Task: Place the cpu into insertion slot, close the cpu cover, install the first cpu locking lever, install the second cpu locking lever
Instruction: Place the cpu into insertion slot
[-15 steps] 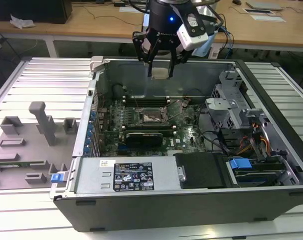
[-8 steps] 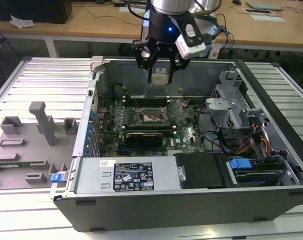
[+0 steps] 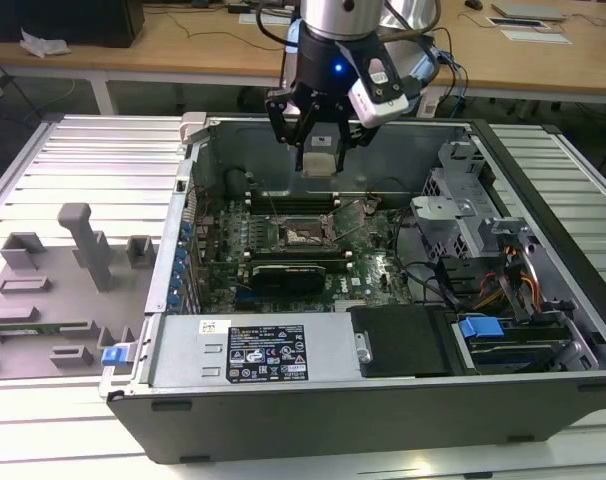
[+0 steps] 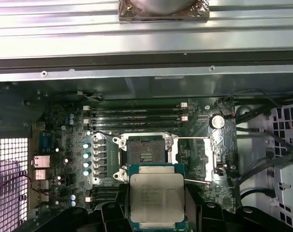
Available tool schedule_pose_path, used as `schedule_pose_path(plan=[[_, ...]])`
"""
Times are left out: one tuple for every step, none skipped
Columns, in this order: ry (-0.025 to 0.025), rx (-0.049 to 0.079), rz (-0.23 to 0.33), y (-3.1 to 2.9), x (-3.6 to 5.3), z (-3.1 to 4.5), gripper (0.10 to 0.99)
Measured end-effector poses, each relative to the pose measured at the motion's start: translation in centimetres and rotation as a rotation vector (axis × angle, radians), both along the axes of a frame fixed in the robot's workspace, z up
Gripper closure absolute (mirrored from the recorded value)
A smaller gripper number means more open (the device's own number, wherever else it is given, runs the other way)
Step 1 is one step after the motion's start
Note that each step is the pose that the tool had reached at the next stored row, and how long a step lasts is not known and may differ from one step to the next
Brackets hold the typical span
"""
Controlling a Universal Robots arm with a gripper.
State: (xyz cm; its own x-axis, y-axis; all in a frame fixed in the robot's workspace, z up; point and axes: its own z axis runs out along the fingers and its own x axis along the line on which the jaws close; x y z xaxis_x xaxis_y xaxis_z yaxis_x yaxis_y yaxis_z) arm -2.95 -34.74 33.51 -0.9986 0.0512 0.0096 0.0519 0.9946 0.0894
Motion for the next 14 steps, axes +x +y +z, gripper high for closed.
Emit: schedule_pose_path(plan=[[0.0, 0.0, -0.013, 0.0, 0.0, -0.01, 0.545], [0.0, 0.0, -0.032, 0.0, 0.0, -0.02, 0.545], [-0.0001, 0.0, -0.051, 0.0, 0.0, -0.03, 0.545], [-0.0001, 0.0, -0.073, 0.0, 0.0, -0.03, 0.545], [-0.0001, 0.0, -0.102, 0.0, 0.0, -0.04, 0.545], [0.0, 0.0, -0.131, 0.0, 0.0, -0.05, 0.545], [0.0, 0.0, -0.156, 0.0, 0.0, -0.06, 0.545], [-0.0001, 0.0, -0.172, 0.0, 0.0, -0.07, 0.545], [0.0, 0.0, -0.19, 0.0, 0.0, -0.07, 0.545], [-0.0001, 0.0, -0.205, 0.0, 0.0, -0.08, 0.545], [-0.0001, 0.0, -0.22, 0.0, 0.0, -0.09, 0.545], [-0.0001, 0.0, -0.235, 0.0, 0.0, -0.09, 0.545], [0.0, 0.0, -0.251, 0.0, 0.0, -0.1, 0.545], [-0.0001, 0.0, -0.287, 0.0, 0.0, -0.11, 0.545]])
